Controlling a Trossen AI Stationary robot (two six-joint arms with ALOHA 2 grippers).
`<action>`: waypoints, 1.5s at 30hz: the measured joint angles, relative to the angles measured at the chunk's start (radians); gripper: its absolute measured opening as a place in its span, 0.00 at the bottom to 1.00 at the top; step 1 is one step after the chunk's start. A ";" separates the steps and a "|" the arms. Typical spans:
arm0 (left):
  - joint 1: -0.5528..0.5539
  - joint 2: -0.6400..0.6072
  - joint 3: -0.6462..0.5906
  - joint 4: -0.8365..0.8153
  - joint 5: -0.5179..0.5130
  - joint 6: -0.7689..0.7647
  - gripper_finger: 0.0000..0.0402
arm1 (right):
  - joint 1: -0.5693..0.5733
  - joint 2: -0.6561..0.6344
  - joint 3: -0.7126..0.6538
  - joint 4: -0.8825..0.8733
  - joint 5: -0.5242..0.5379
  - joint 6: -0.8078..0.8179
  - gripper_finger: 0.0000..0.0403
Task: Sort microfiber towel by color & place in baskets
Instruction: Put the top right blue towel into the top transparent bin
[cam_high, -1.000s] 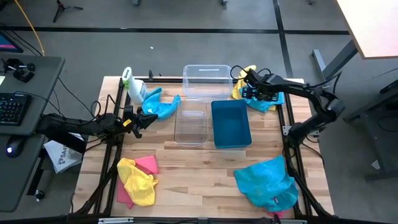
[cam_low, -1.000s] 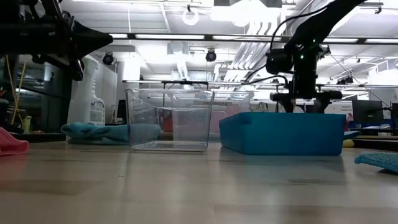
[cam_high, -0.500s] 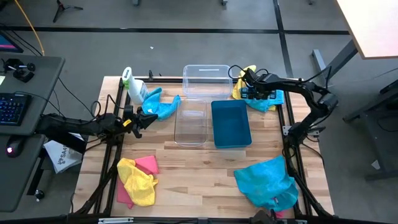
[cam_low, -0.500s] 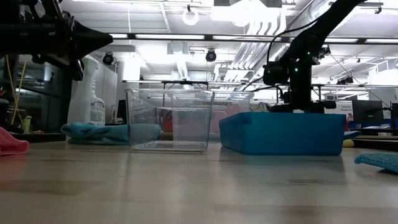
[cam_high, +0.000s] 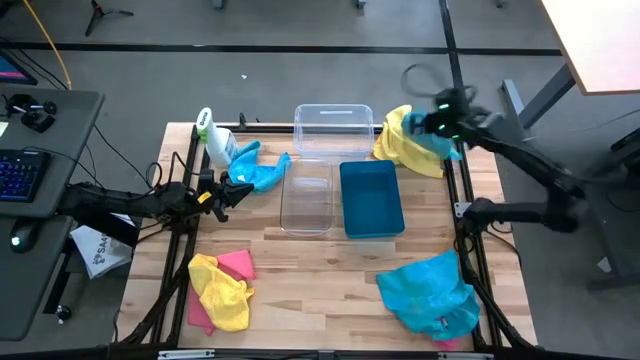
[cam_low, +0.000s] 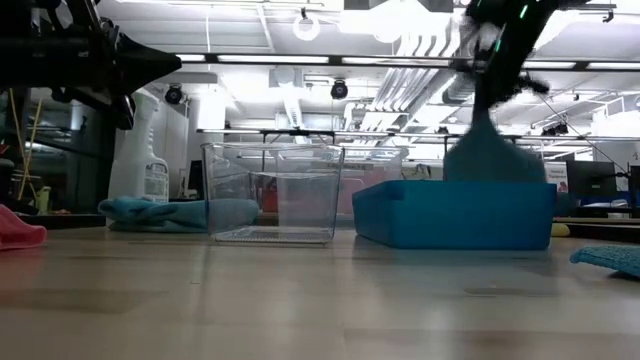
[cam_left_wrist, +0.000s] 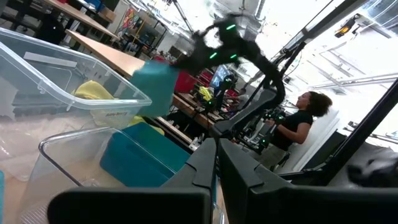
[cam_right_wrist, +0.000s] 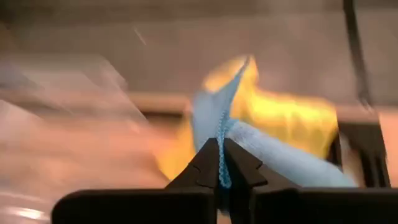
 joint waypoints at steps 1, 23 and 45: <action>0.000 0.000 0.000 0.000 0.000 0.000 0.02 | 0.000 -0.034 0.031 0.023 0.000 -0.006 0.01; 0.000 0.000 0.000 0.000 0.000 0.000 0.02 | 0.173 0.251 0.176 1.186 -0.367 0.163 0.00; 0.000 0.000 0.000 0.000 0.000 0.000 0.02 | 0.256 0.551 0.688 0.716 -0.428 -0.193 0.00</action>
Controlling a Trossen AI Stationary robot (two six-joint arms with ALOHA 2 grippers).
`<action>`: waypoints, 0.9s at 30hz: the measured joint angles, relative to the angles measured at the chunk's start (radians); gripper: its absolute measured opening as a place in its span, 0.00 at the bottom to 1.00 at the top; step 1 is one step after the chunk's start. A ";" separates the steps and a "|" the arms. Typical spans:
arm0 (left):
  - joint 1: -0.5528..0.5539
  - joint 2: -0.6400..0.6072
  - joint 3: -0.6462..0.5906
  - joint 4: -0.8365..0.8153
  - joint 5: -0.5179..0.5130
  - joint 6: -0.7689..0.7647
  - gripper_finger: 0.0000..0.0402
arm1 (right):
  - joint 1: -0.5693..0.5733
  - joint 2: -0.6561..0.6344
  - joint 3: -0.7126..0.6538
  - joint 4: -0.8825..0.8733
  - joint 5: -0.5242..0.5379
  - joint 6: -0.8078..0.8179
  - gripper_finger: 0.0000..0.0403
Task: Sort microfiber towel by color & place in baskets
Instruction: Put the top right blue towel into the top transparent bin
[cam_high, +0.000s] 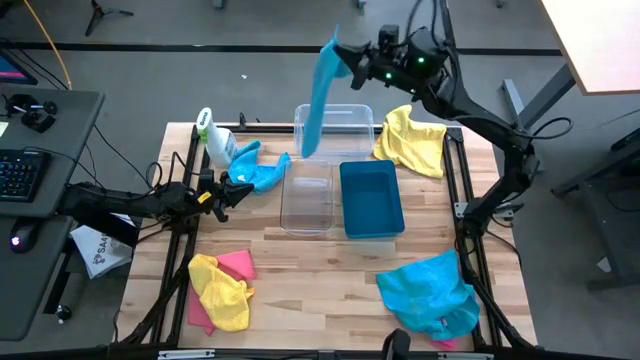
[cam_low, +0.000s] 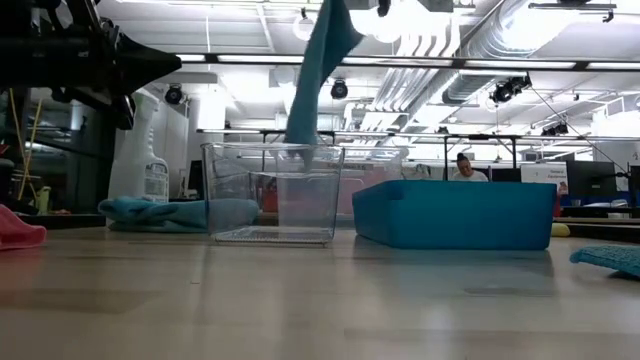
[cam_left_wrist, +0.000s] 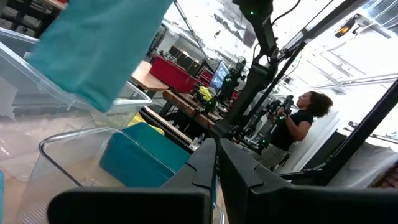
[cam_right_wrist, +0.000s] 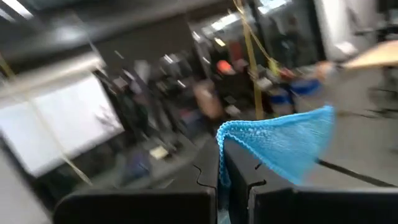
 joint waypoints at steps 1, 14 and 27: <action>0.000 0.000 0.000 0.000 0.000 0.000 0.02 | 0.004 -0.002 0.000 -0.043 0.018 -0.025 0.00; 0.000 0.000 0.000 0.000 0.000 0.000 0.02 | 0.044 -0.086 0.000 -0.541 0.389 -0.297 0.00; 0.000 0.000 0.000 0.000 0.000 0.000 0.02 | 0.075 0.020 -0.001 -0.637 0.375 -0.164 0.00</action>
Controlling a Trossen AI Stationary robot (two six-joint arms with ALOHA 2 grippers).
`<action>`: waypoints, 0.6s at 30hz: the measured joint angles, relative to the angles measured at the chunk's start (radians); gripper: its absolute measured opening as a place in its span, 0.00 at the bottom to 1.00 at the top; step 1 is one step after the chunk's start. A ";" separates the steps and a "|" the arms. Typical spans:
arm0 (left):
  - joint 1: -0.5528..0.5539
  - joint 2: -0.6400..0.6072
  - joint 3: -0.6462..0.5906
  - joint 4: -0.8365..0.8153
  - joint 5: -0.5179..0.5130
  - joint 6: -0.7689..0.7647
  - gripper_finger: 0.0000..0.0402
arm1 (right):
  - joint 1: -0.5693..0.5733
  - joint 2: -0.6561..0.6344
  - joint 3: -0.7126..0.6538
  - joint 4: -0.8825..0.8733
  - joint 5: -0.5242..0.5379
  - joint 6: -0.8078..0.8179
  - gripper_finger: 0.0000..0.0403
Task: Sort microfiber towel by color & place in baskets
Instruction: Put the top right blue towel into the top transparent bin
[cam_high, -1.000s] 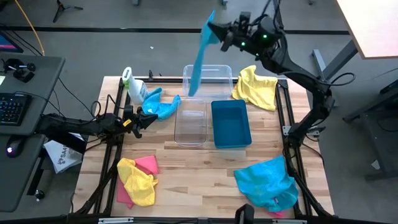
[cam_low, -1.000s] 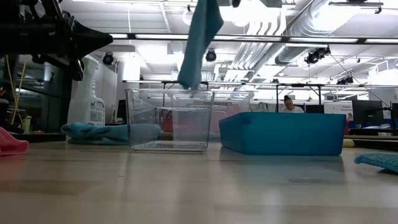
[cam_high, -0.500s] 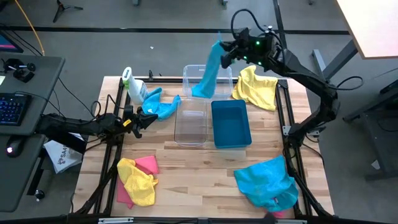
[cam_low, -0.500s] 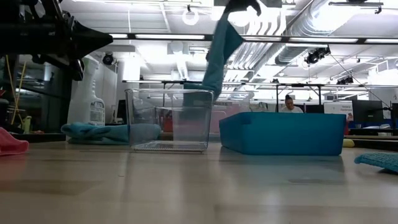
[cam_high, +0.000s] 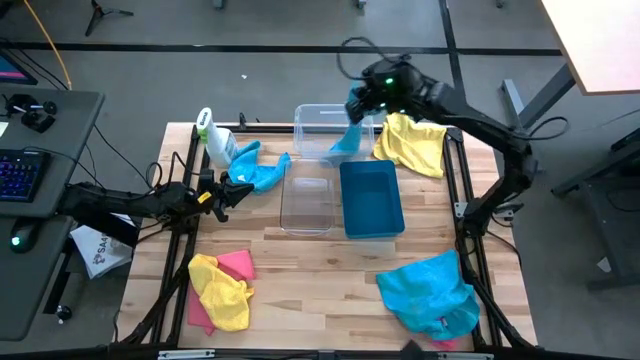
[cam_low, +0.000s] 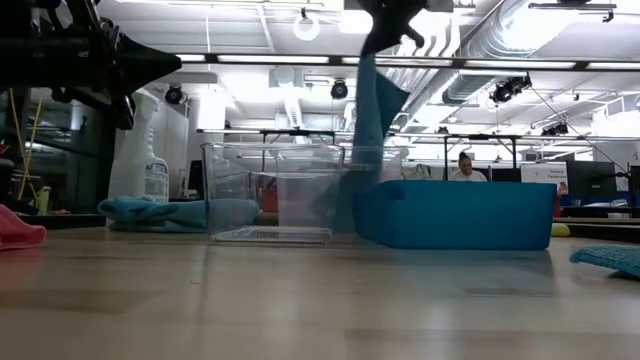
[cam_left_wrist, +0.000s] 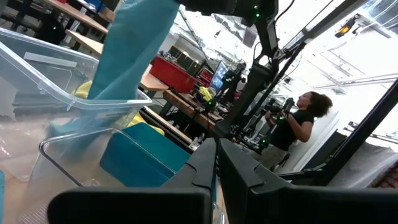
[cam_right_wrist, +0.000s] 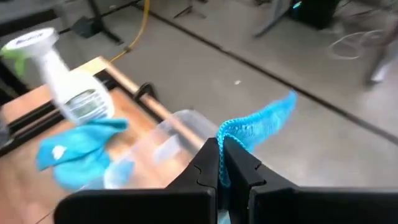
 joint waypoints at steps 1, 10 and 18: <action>0.000 0.000 0.000 0.000 0.000 0.000 0.02 | 0.008 0.020 0.000 0.009 -0.013 0.000 0.00; 0.000 0.000 0.000 0.000 0.000 0.000 0.02 | 0.062 0.199 -0.001 0.081 -0.113 0.043 0.00; 0.000 0.000 0.000 0.000 0.000 0.000 0.02 | 0.056 0.226 -0.001 -0.058 -0.113 0.045 0.05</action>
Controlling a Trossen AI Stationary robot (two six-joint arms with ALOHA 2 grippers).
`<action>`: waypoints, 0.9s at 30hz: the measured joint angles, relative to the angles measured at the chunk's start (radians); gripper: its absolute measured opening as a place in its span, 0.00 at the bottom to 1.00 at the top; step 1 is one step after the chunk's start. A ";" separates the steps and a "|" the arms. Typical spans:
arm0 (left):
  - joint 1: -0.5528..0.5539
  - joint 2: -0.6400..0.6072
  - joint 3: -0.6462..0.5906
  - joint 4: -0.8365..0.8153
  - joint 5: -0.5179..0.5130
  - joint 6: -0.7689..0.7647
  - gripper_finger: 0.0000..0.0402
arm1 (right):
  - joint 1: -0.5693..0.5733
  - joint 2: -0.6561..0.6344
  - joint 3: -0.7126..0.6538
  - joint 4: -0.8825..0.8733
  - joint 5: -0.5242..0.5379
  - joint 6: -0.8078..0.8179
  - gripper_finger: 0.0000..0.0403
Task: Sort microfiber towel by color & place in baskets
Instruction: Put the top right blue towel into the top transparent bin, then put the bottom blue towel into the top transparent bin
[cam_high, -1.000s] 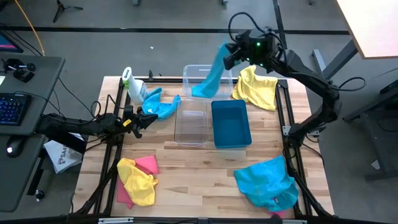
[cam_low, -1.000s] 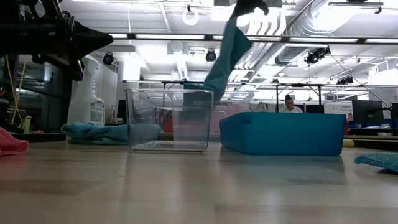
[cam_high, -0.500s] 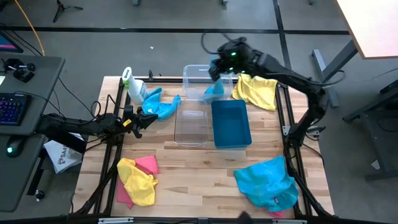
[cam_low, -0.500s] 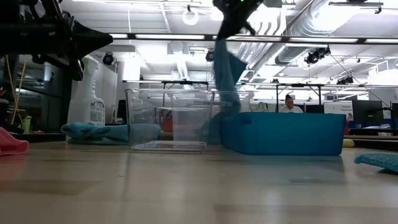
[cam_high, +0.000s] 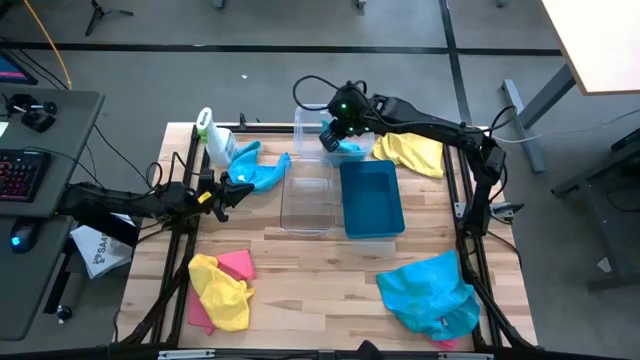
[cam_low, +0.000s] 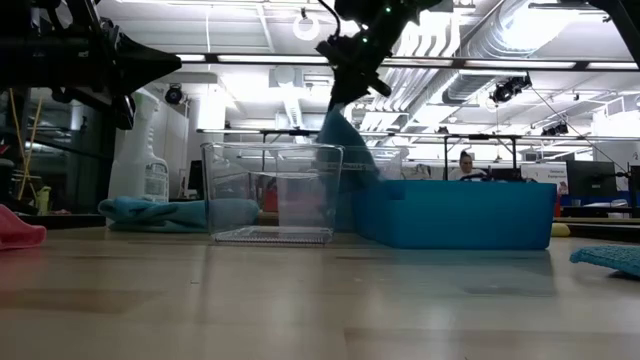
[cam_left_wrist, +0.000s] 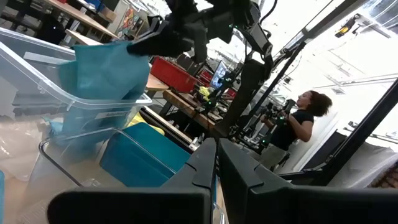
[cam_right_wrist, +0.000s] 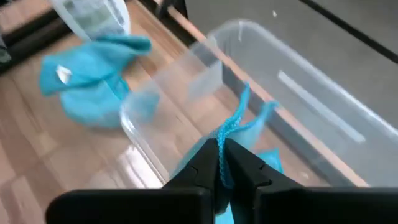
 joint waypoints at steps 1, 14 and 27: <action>0.000 0.000 0.000 0.000 0.000 0.000 0.02 | -0.001 0.000 0.000 -0.020 0.000 0.000 0.07; 0.000 0.000 0.000 0.000 0.000 0.000 0.02 | -0.022 -0.026 0.000 -0.142 0.037 -0.062 0.58; 0.000 0.000 0.000 -0.003 0.000 0.000 0.02 | -0.174 -0.187 0.000 -0.221 -0.358 -0.071 0.70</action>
